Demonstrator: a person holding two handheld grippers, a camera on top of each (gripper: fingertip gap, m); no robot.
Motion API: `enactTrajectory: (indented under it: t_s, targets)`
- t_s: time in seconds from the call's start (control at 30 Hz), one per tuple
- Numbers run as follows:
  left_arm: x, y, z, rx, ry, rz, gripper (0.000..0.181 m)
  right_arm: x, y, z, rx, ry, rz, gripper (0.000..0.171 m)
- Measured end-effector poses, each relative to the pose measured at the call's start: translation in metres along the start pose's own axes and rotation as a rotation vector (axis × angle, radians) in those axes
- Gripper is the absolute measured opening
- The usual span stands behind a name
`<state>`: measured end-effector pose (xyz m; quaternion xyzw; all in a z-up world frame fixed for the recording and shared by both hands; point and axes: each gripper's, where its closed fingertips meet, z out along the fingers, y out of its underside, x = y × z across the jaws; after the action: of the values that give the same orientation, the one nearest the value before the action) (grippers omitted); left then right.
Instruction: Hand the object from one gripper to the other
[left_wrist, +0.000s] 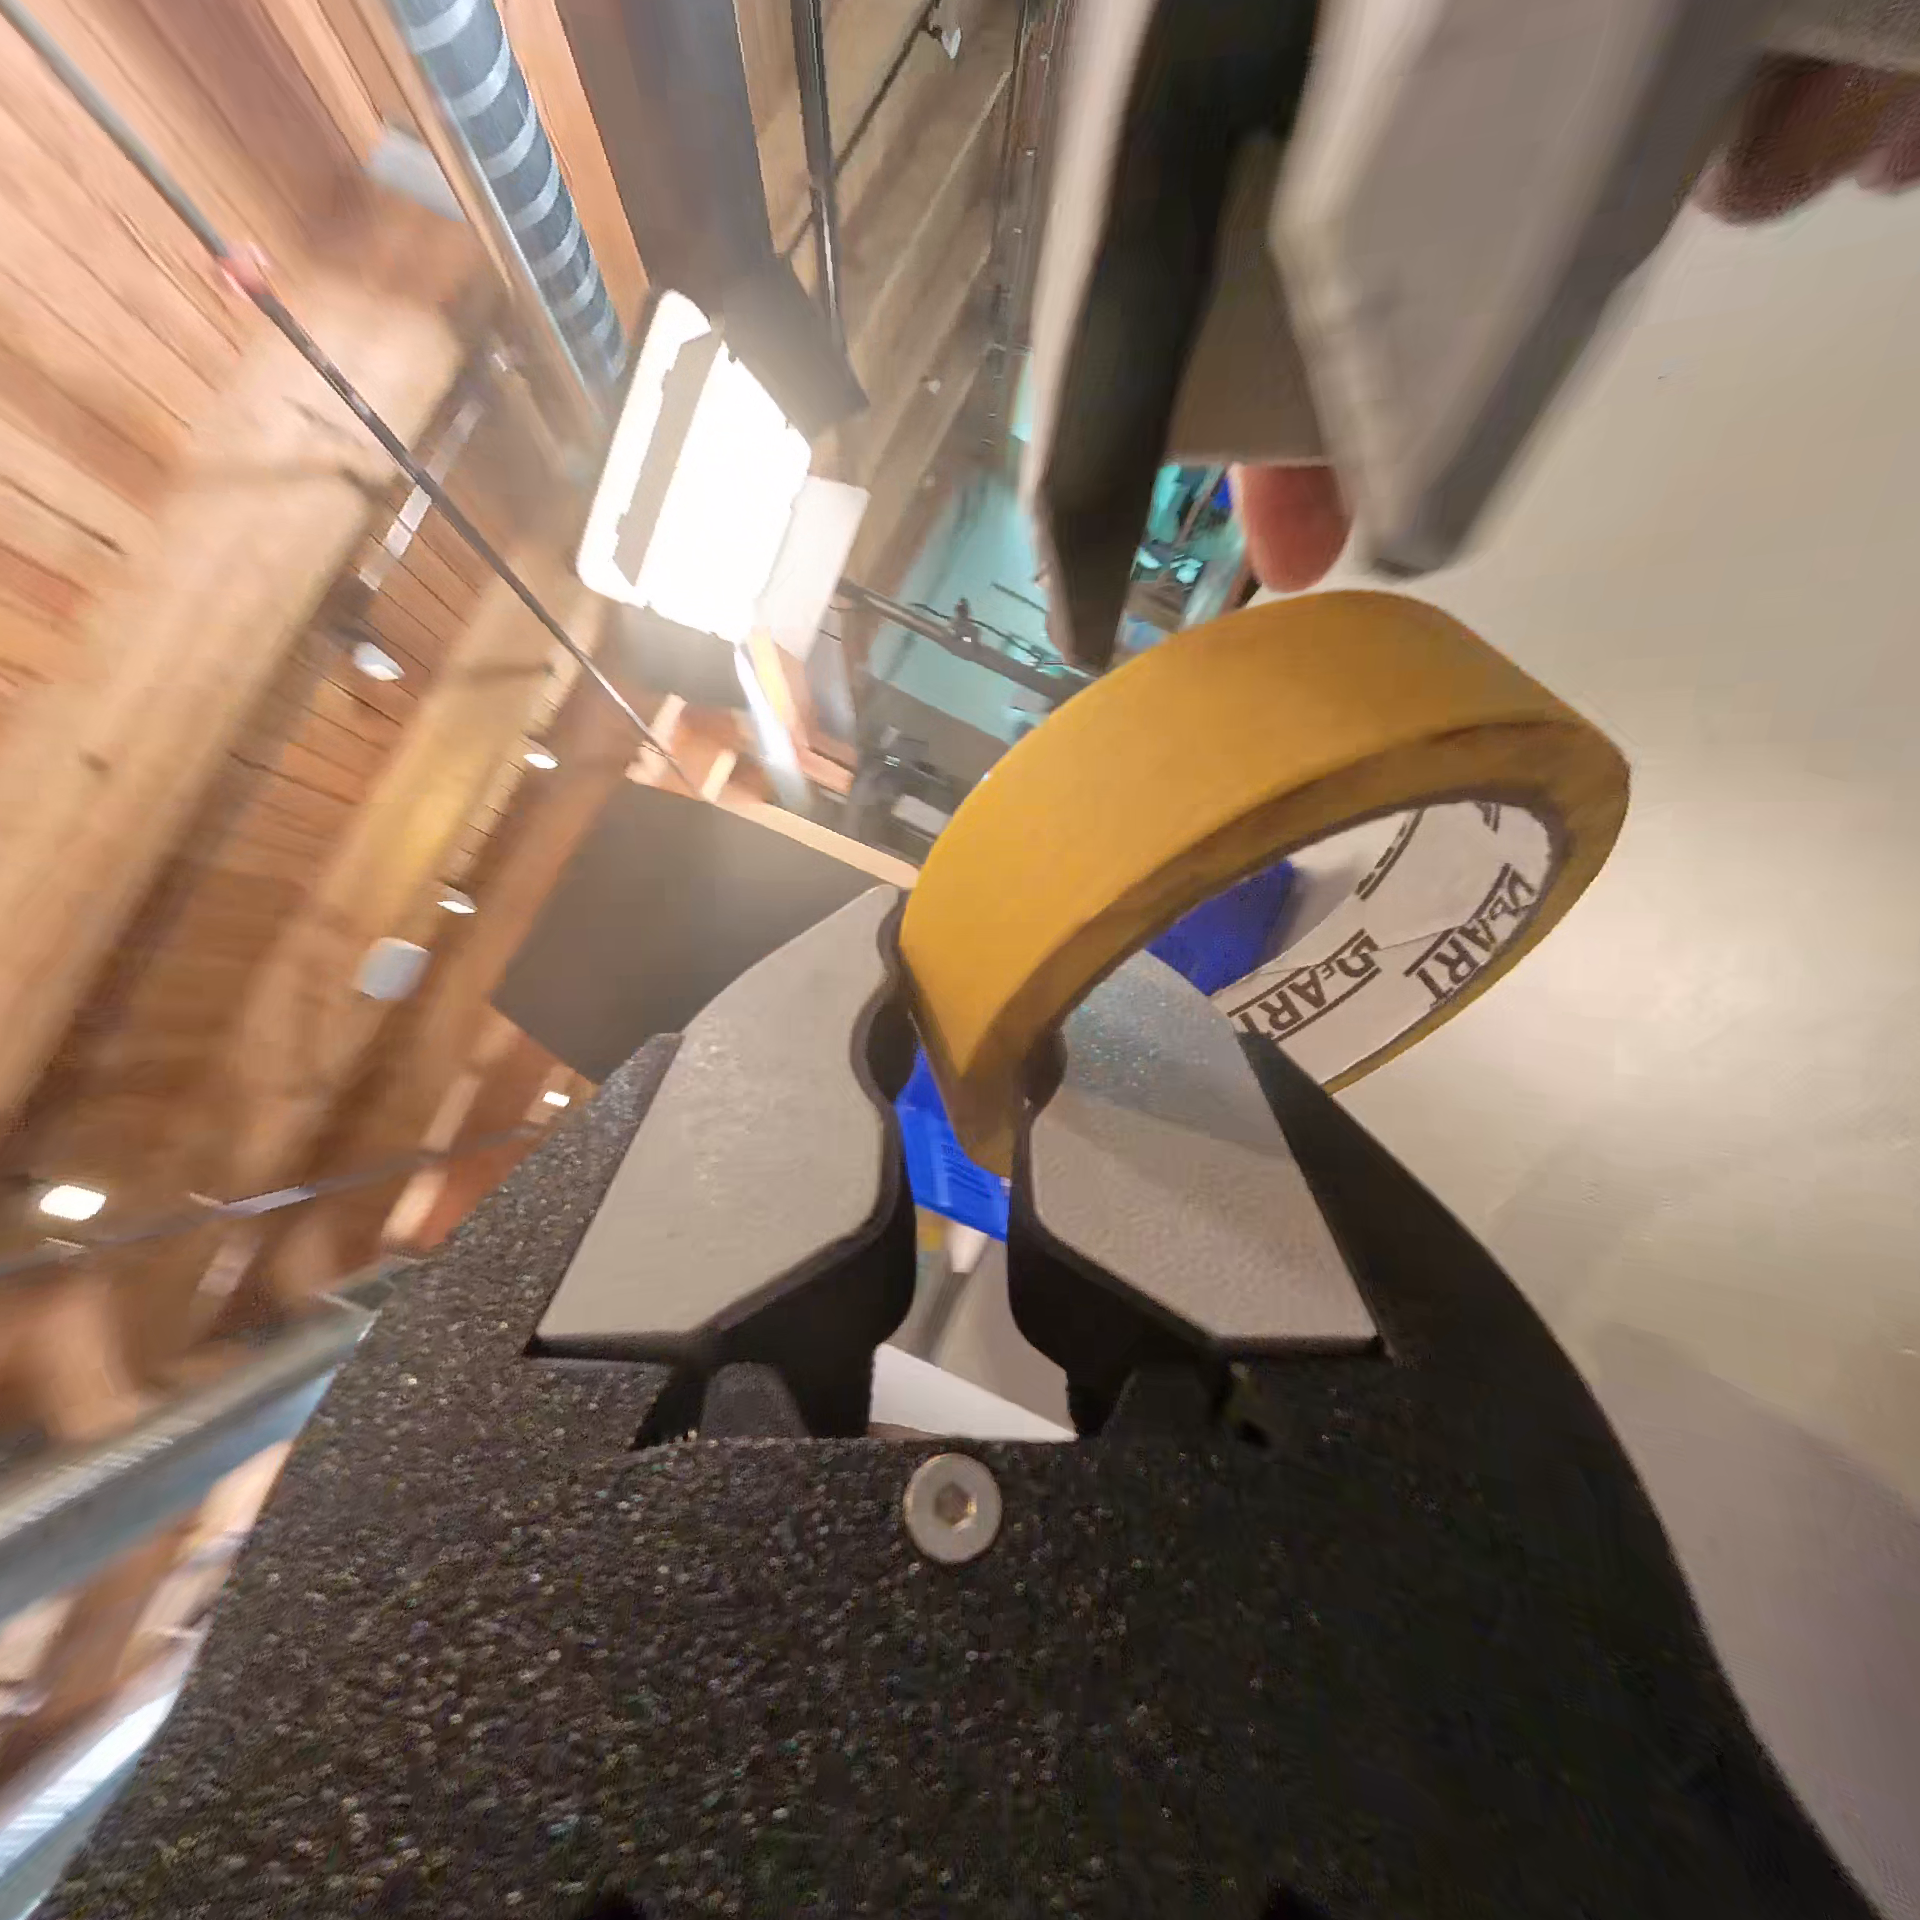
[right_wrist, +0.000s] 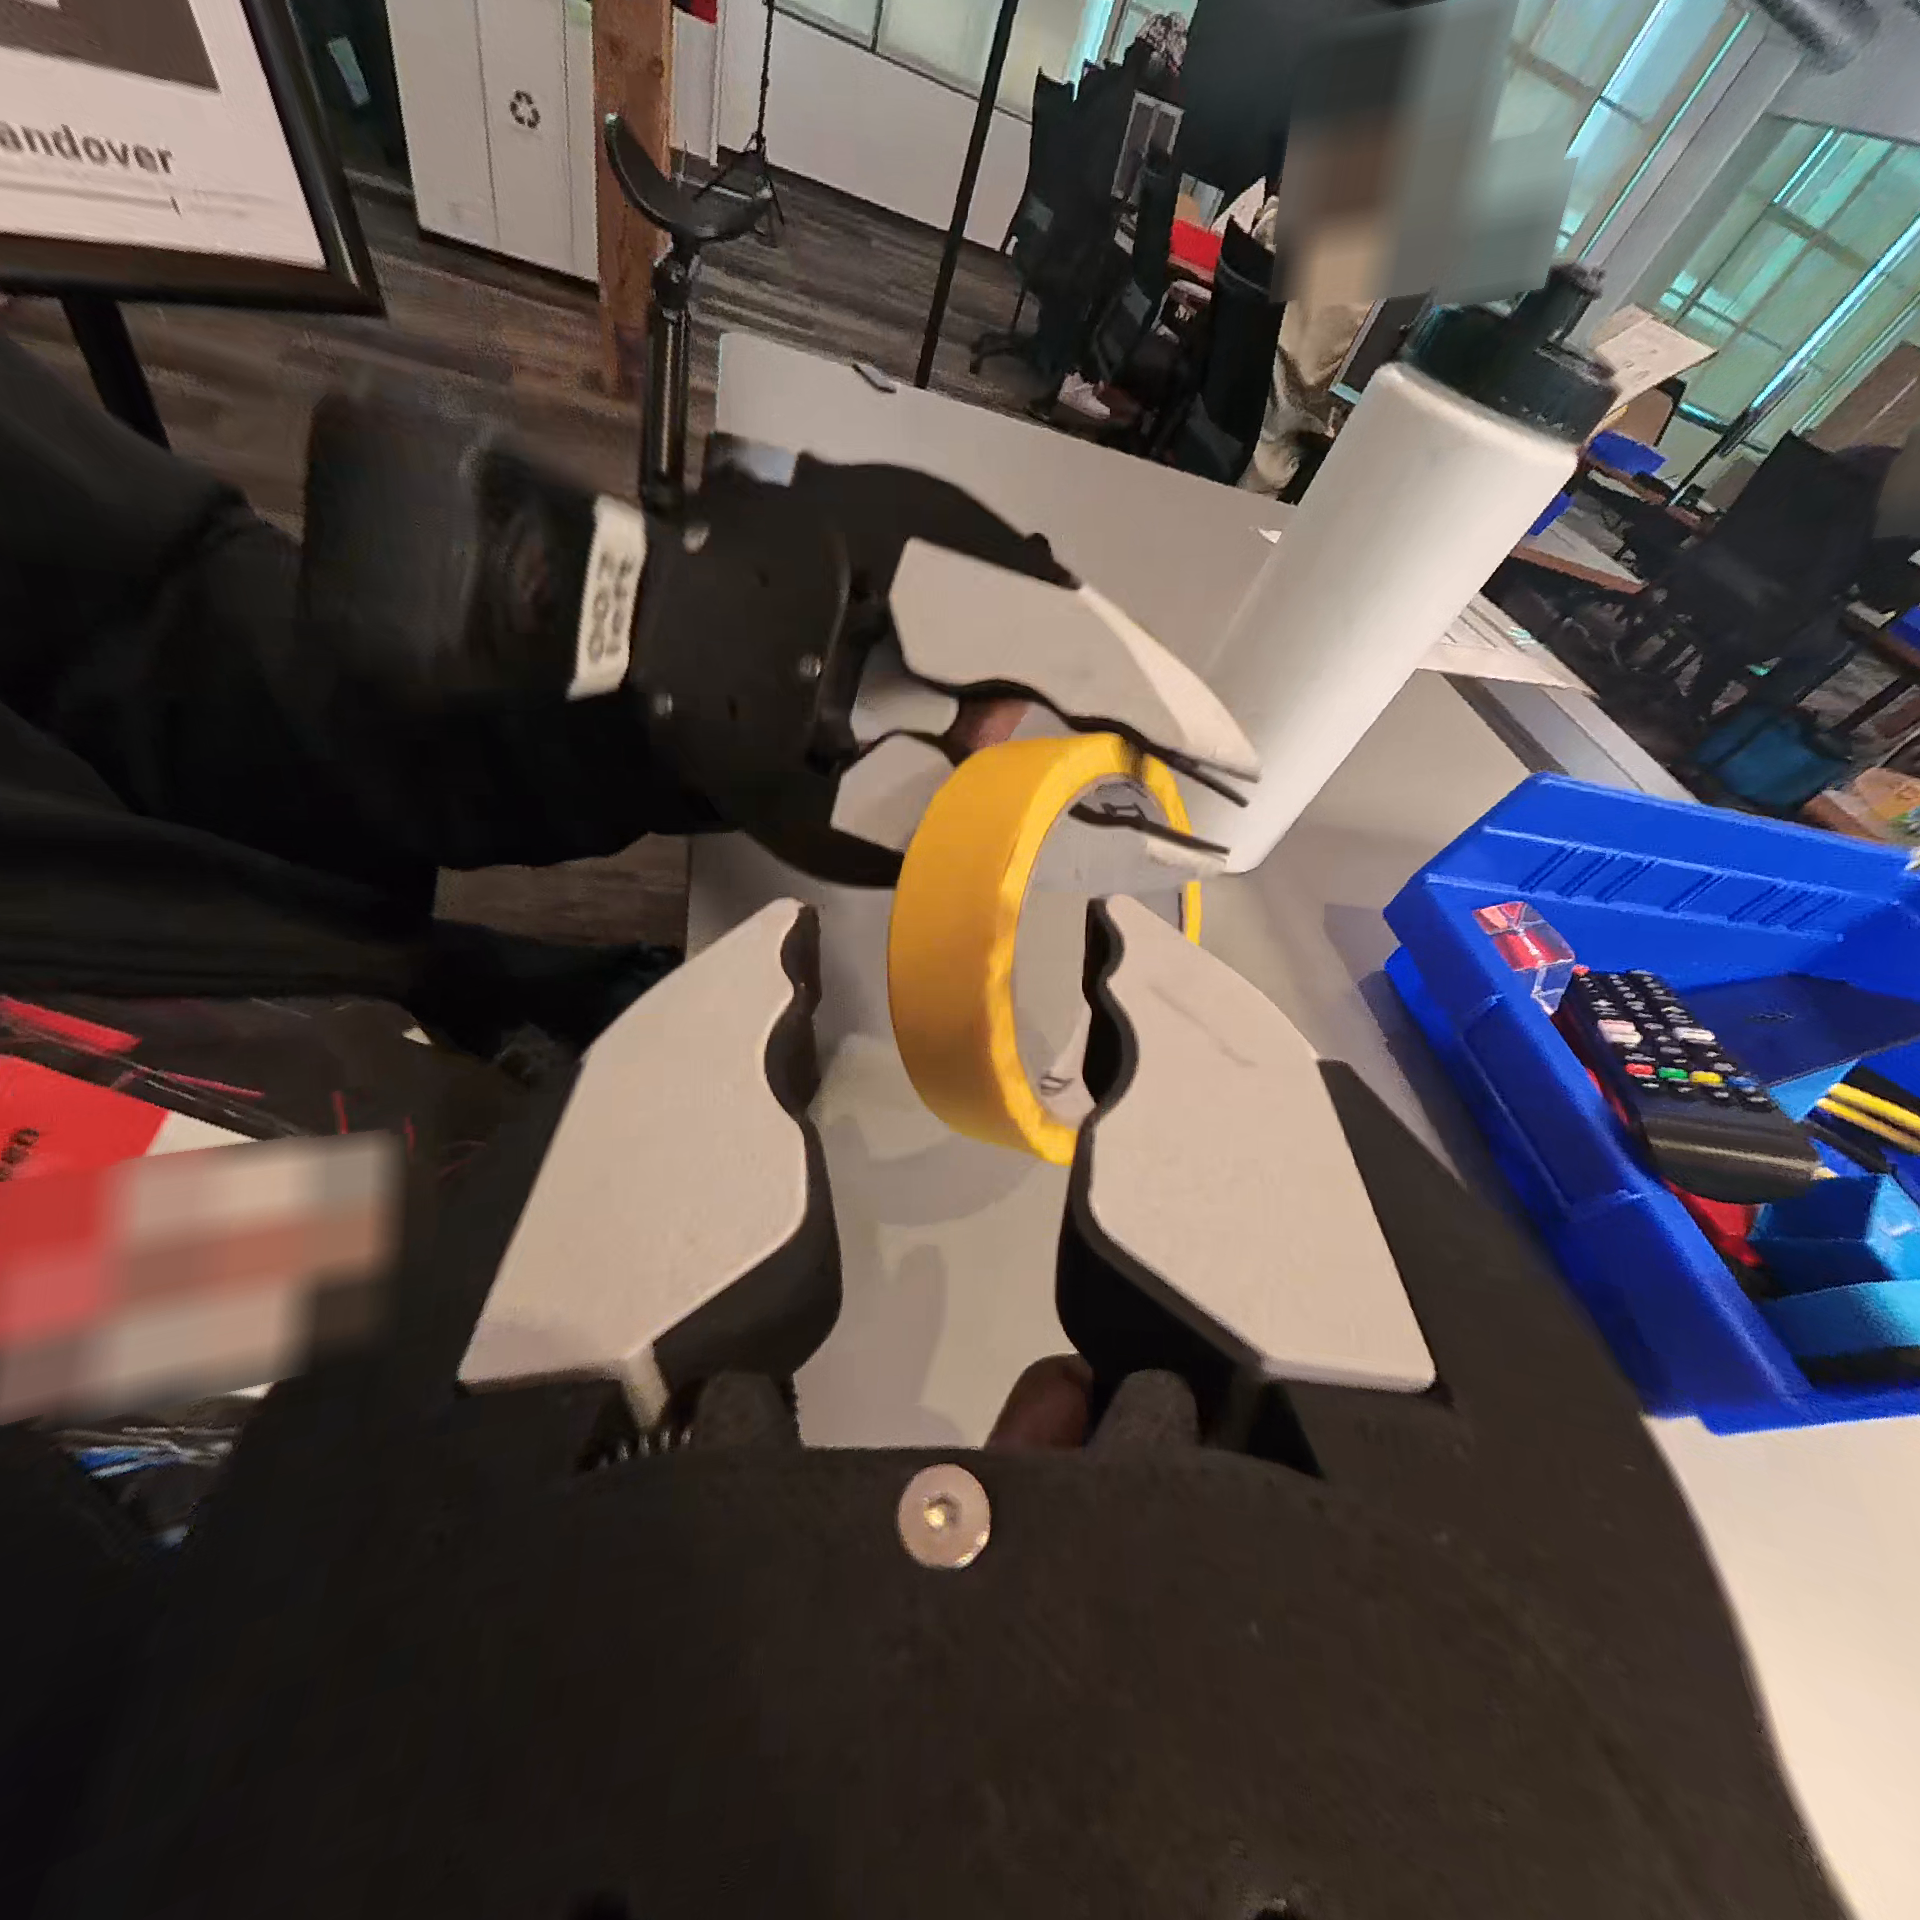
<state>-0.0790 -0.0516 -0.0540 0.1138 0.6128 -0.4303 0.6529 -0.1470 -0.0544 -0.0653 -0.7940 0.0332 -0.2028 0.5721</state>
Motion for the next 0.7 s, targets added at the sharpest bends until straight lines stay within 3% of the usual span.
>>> enactTrajectory:
  t_s: [0.03,0.17,0.37,0.4,0.5,0.57,0.7]
  targets:
    - [0.001,-0.004,0.0,0.006,-0.022,0.072,0.015,0.0,0.0,0.002,-0.005,0.0,0.03,0.048]
    - [0.01,-0.013,-0.002,0.034,-0.064,0.243,0.015,-0.002,0.011,0.012,-0.1,0.008,0.102,0.033]
    - [0.005,-0.015,-0.004,0.072,-0.095,0.251,0.017,-0.009,0.028,0.024,-0.195,-0.009,0.095,0.025]
    - [0.008,-0.01,-0.002,0.063,-0.054,0.219,0.021,-0.008,0.03,0.024,-0.203,-0.004,0.086,0.025]
    - [0.013,0.012,0.004,-0.017,0.067,0.085,0.057,0.008,0.041,0.024,-0.245,0.093,-0.026,0.024]
    - [0.019,0.023,0.003,-0.044,0.171,0.003,0.065,0.019,0.048,0.022,-0.286,0.161,-0.1,0.024]
    - [0.029,0.04,-0.004,-0.084,0.338,-0.154,0.064,0.029,0.054,0.023,-0.315,0.23,-0.25,0.024]
